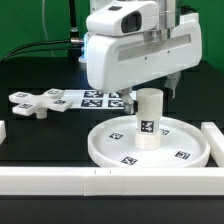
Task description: Assemble round table
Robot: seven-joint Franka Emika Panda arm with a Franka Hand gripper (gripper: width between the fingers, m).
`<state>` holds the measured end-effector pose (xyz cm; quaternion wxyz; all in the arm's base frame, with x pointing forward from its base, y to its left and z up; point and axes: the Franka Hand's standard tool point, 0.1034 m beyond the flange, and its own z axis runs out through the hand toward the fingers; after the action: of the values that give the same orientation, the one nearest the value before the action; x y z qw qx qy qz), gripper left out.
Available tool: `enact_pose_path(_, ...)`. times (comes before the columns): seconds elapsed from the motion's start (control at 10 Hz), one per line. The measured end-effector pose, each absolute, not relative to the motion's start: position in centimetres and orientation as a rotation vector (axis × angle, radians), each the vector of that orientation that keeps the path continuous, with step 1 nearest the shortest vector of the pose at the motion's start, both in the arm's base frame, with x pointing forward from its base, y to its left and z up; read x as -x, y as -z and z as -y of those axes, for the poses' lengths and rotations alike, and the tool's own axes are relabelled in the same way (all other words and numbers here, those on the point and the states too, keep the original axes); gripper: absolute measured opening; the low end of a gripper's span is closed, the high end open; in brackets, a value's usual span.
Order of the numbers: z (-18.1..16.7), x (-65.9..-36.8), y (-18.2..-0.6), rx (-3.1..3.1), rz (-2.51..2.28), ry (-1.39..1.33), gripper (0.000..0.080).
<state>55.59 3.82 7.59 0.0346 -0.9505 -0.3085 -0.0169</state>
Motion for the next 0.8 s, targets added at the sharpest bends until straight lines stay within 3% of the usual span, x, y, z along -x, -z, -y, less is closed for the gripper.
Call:
enact_pose_path(0.3, -3.62, -55.98, -7.44, 2.748, 1.434, 0.047, 0.0649)
enact_pose_path(0.8, -3.84, -56.18, -7.32, 2.524, 1.855, 0.029, 0.0649)
